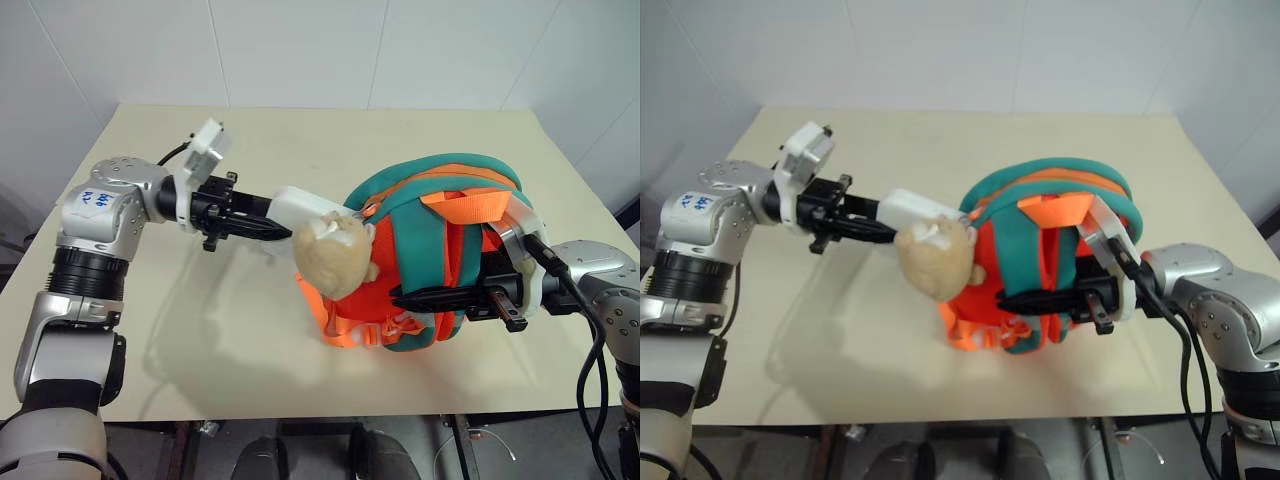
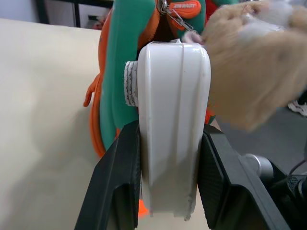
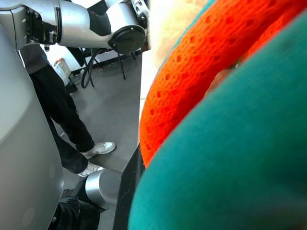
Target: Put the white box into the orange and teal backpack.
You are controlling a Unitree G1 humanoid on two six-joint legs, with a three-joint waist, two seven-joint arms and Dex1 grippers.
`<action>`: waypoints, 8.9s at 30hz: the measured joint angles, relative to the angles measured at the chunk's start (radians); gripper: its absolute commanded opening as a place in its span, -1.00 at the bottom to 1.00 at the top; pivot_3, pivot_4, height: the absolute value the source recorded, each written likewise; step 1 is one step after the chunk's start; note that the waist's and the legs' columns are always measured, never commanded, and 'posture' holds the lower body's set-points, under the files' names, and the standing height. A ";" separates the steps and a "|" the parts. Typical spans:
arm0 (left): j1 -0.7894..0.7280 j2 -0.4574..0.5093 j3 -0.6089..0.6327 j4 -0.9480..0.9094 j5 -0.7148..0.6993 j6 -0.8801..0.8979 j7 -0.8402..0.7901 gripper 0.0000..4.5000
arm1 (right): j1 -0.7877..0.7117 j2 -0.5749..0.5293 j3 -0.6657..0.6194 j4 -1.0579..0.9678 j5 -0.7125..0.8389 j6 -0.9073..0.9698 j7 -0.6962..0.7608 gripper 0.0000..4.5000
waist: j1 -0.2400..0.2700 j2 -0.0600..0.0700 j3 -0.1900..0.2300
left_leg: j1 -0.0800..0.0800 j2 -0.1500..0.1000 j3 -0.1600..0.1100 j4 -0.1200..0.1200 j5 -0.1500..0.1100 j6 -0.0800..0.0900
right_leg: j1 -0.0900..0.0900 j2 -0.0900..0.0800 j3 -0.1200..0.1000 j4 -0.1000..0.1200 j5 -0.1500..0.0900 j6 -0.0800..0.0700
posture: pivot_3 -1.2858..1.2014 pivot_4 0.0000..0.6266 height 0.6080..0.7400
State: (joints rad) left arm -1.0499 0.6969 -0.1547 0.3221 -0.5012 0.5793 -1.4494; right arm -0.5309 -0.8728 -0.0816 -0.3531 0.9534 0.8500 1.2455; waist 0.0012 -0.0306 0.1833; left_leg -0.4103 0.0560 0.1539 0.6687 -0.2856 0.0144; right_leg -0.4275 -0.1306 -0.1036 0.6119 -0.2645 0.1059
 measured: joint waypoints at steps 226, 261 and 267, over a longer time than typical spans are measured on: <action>0.075 0.164 -0.391 -0.059 0.326 -0.258 -0.053 -0.36 | -0.003 0.118 0.048 0.067 -0.164 -0.115 -0.082 -0.77 | -0.003 0.002 0.001 | 0.002 0.003 0.005 0.003 -0.001 -0.001 | 0.000 0.002 0.001 0.003 -0.001 -0.002 | 0.03 -0.52 1.00; 0.199 0.306 0.010 -0.097 0.255 -0.133 0.019 1.00 | 0.116 -0.236 -0.097 0.062 -0.226 -0.113 -0.035 0.99 | -0.003 0.002 0.001 | 0.000 0.005 0.000 0.010 -0.003 0.001 | 0.000 0.002 0.001 0.006 -0.001 -0.002 | 0.03 -0.52 1.00; 0.216 0.304 0.104 0.033 0.242 -0.238 0.018 1.00 | 0.113 -0.347 -0.110 0.187 -0.308 -0.194 0.045 0.99 | -0.004 0.002 0.001 | 0.000 0.005 0.001 0.010 -0.005 0.001 | 0.000 0.002 0.001 0.005 -0.001 -0.002 | 0.03 -0.52 1.00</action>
State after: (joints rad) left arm -0.8340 1.0013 -0.0507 0.3548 -0.2597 0.3409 -1.4309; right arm -0.4182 -1.2200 -0.1919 -0.1660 0.6451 0.6563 1.2905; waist -0.0025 -0.0283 0.1844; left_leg -0.4104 0.0615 0.1554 0.6790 -0.2904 0.0158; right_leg -0.4279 -0.1283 -0.1023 0.6164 -0.2657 0.1037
